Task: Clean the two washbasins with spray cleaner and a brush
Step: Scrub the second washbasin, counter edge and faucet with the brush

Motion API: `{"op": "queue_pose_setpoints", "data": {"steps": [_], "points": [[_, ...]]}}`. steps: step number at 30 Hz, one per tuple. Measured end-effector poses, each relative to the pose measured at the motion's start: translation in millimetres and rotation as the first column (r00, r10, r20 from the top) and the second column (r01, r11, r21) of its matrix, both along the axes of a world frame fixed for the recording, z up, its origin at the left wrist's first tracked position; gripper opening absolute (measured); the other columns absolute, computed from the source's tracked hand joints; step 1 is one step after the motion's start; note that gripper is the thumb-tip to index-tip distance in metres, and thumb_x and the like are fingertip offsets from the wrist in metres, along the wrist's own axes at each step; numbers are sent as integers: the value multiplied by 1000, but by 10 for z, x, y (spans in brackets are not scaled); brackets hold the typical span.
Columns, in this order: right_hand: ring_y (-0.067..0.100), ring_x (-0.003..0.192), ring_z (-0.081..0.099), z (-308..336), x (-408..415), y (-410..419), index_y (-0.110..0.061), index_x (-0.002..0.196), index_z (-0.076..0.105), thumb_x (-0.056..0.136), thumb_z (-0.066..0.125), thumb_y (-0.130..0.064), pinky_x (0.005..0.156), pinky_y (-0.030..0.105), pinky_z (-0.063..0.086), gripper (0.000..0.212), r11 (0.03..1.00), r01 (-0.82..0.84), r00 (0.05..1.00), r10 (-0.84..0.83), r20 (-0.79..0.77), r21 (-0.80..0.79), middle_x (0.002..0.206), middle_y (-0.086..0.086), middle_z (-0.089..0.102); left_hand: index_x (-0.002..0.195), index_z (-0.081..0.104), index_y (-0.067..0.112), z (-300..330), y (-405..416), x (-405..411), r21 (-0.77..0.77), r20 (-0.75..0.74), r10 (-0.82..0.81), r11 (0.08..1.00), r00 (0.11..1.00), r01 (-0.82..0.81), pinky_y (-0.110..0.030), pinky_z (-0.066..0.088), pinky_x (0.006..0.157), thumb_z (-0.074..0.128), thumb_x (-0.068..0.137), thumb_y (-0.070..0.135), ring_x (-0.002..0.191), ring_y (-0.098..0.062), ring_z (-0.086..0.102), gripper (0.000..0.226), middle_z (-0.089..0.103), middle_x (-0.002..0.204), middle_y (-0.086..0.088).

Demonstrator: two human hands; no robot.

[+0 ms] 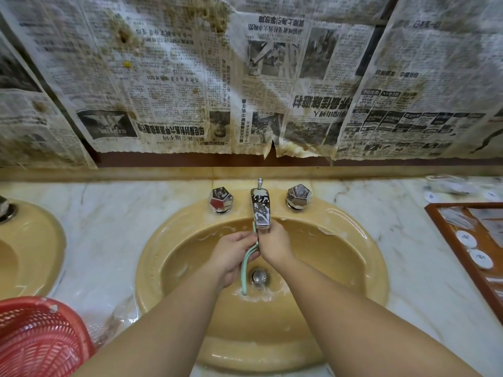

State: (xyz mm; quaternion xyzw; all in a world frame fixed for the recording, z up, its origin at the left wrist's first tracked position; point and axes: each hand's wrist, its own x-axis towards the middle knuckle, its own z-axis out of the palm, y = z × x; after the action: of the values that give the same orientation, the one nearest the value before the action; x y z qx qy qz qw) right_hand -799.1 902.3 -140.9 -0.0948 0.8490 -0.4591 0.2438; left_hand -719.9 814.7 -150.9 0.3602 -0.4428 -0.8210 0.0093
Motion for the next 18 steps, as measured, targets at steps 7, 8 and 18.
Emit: {"op": "queue_pose_setpoints", "data": {"steps": [7, 8, 18], "points": [[11, 62, 56, -78, 1, 56, -21, 74, 61, 103, 48, -29, 51, 26, 35, 32, 996, 3, 998, 3, -65, 85, 71, -4, 64, 108, 70, 0, -69, 52, -1, -127, 63, -16, 992, 998, 24, -34, 61, 85, 61, 100, 10, 94, -23, 72, 15, 74, 107, -20], [14, 62, 56, -84, 3, 63, -20, 76, 62, 104, 47, -29, 53, 27, 37, 33, 999, 8, 1000, -7, -21, 43, 71, -3, 64, 111, 67, -1, -68, 47, -10, -134, 65, -9, 991, 998, 18, -33, 62, 82, 60, 100, 9, 93, -24, 73, 16, 73, 108, -20], [12, 48, 44, -170, 57, 237, -7, 101, 65, 101, 62, -23, 43, 25, 33, 17, 899, 342, 839, -161, 520, -273, 60, 2, 53, 122, 49, 5, -66, 70, -31, 16, 45, 44, 999, 998, -45, -58, 56, 94, 51, 99, -5, 89, -44, 72, 26, 74, 97, -27]]}}
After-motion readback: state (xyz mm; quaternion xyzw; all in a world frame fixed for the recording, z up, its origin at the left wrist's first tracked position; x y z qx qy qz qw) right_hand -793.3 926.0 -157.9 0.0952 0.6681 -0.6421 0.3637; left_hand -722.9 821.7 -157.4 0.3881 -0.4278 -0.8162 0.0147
